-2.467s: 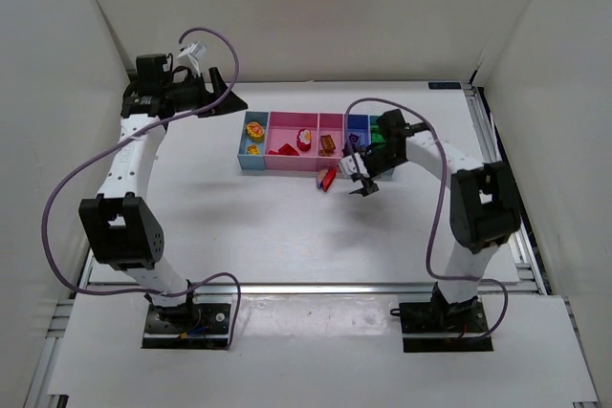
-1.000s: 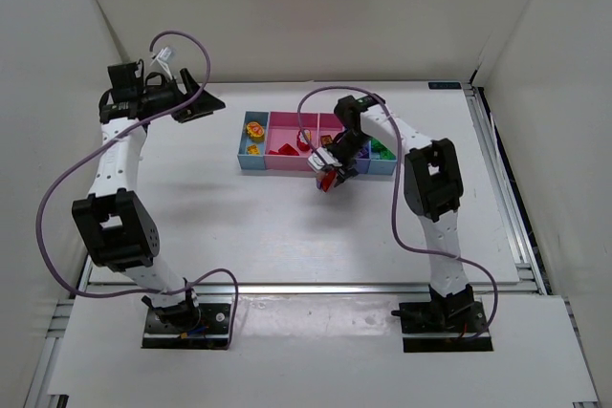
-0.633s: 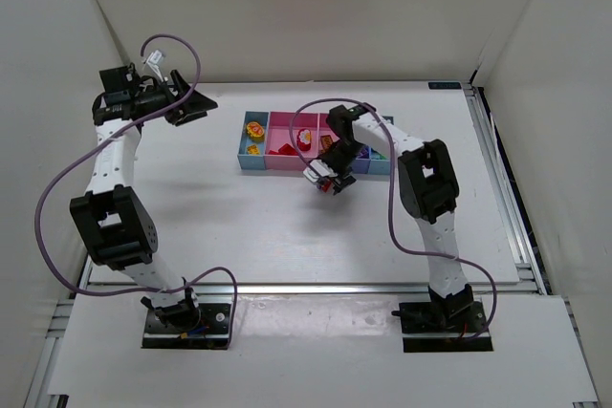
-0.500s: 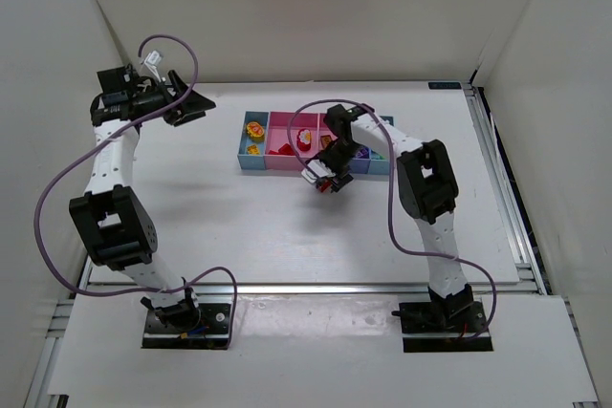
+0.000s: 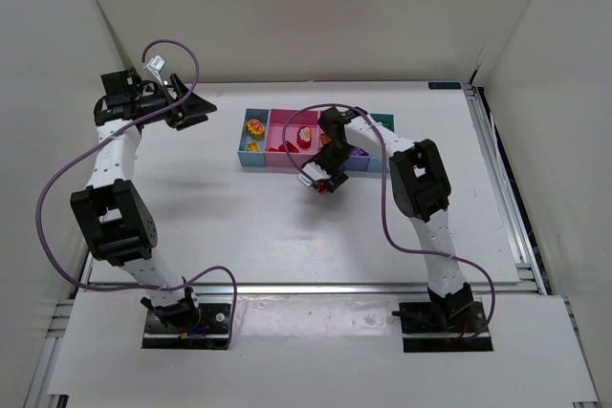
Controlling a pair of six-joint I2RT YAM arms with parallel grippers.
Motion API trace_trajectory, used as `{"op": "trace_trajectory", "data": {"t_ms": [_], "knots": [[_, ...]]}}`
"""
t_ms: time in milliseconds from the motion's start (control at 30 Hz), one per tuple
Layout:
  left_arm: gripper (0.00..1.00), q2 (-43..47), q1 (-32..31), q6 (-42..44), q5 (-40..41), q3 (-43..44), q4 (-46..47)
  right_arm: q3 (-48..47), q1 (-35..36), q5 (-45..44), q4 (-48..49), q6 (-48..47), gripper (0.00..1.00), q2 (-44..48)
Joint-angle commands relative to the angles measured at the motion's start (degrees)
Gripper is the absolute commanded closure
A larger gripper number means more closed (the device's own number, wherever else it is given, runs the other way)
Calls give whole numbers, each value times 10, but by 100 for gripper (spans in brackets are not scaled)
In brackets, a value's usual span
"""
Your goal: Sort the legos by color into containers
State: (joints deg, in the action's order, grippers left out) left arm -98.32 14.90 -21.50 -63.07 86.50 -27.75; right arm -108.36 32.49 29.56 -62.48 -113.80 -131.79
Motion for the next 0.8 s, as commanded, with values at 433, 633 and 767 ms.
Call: {"op": "trace_trajectory", "data": {"t_ms": [433,633,767], "knots": [[20,-8,2,-33,-36,0,49,32,-11,-58,39,-254,37,8],[20,-1,1,-33,-36,-8,52,70,-4,-83,55,-214,33,27],[20,15,-7,-18,-30,-19,52,88,3,-93,69,-160,41,39]]}}
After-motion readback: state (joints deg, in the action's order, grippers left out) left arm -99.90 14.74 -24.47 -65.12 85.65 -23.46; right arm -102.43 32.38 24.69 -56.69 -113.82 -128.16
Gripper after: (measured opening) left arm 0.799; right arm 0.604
